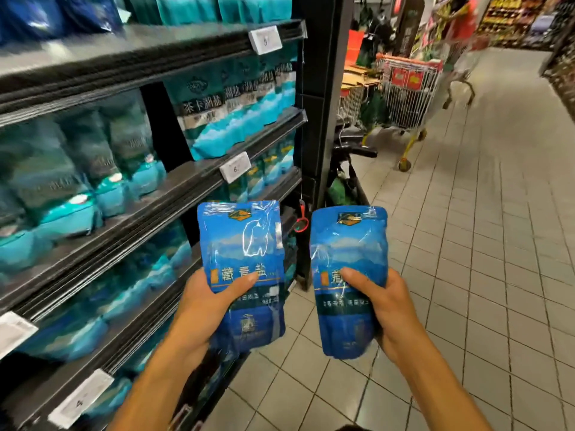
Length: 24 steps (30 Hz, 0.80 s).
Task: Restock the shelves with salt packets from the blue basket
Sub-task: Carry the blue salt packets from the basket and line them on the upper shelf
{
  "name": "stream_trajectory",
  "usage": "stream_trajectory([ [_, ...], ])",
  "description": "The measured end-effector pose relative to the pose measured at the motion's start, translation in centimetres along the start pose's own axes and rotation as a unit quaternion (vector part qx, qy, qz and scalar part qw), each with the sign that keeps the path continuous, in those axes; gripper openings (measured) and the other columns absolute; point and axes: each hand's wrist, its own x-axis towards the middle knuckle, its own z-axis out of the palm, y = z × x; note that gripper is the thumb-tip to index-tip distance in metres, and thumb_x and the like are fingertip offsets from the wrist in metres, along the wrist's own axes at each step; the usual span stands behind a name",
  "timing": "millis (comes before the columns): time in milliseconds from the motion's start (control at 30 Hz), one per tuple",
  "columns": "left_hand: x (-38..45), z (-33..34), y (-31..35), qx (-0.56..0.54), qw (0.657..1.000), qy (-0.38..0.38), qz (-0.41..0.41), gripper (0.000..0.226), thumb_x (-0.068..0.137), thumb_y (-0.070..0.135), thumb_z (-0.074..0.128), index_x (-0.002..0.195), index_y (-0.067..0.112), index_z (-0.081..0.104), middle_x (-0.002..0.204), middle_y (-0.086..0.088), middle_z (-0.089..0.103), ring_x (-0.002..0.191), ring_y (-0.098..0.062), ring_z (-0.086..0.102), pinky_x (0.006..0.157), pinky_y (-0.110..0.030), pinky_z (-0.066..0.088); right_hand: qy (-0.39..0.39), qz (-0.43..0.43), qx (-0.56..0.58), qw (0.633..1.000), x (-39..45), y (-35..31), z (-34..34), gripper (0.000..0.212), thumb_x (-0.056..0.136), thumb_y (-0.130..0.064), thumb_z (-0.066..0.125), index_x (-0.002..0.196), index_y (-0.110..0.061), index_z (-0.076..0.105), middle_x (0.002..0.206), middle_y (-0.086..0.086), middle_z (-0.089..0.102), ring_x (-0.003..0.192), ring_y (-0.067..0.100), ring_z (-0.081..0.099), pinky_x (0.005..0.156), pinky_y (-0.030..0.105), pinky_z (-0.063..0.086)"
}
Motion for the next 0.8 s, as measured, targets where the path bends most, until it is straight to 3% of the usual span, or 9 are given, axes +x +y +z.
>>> stream_trajectory([
  [200, 5.8, 0.5, 3.7, 0.023, 0.997, 0.062, 0.047, 0.052, 0.059, 0.055, 0.086, 0.108, 0.041, 0.074, 0.111, 0.008, 0.078, 0.104, -0.015, 0.074, 0.093, -0.045, 0.054, -0.078, -0.015, 0.017, 0.997, 9.9, -2.7, 2.0, 0.039, 0.060, -0.036, 0.089, 0.097, -0.026, 0.078, 0.103, 0.010, 0.078, 0.089, 0.029, 0.077, 0.065, 0.035, 0.061],
  [400, 10.4, 2.0, 7.7, 0.010, 0.982, 0.165, 0.091, 0.052, 0.060, 0.053, 0.088, 0.109, 0.042, 0.073, 0.113, 0.006, 0.077, 0.102, -0.019, 0.075, 0.086, -0.045, 0.059, -0.193, -0.035, 0.032, 0.980, 20.5, -6.9, 5.0, 0.043, 0.062, -0.036, 0.087, 0.101, -0.022, 0.078, 0.105, 0.012, 0.078, 0.091, 0.031, 0.076, 0.069, 0.036, 0.061],
  [533, 12.2, 2.6, 10.9, 0.000, 0.963, 0.241, 0.123, 0.059, 0.060, 0.053, 0.090, 0.113, 0.034, 0.073, 0.115, 0.002, 0.077, 0.105, -0.024, 0.074, 0.092, -0.053, 0.055, -0.285, -0.042, 0.043, 0.957, 25.8, -9.9, 8.4, 0.056, 0.061, -0.041, 0.092, 0.109, -0.017, 0.075, 0.112, 0.015, 0.076, 0.098, 0.034, 0.075, 0.074, 0.040, 0.061],
  [700, 11.9, 2.4, 16.4, 0.035, 0.931, 0.318, 0.173, 0.046, 0.059, 0.034, 0.095, 0.102, 0.031, 0.077, 0.105, 0.000, 0.079, 0.096, -0.021, 0.077, 0.074, -0.032, 0.061, -0.387, -0.050, 0.083, 0.917, 28.6, -13.6, 13.9, 0.057, 0.053, -0.043, 0.095, 0.102, -0.019, 0.078, 0.107, 0.013, 0.078, 0.091, 0.027, 0.077, 0.070, 0.035, 0.061],
  [800, 11.1, 1.5, 20.5, 0.052, 0.921, 0.336, 0.193, 0.043, 0.061, 0.033, 0.086, 0.102, 0.024, 0.078, 0.105, -0.003, 0.079, 0.094, -0.021, 0.077, 0.071, -0.029, 0.061, -0.433, -0.053, 0.106, 0.893, 29.3, -15.8, 17.6, 0.042, 0.062, -0.031, 0.091, 0.101, -0.020, 0.079, 0.106, 0.011, 0.078, 0.091, 0.024, 0.076, 0.070, 0.033, 0.061],
])
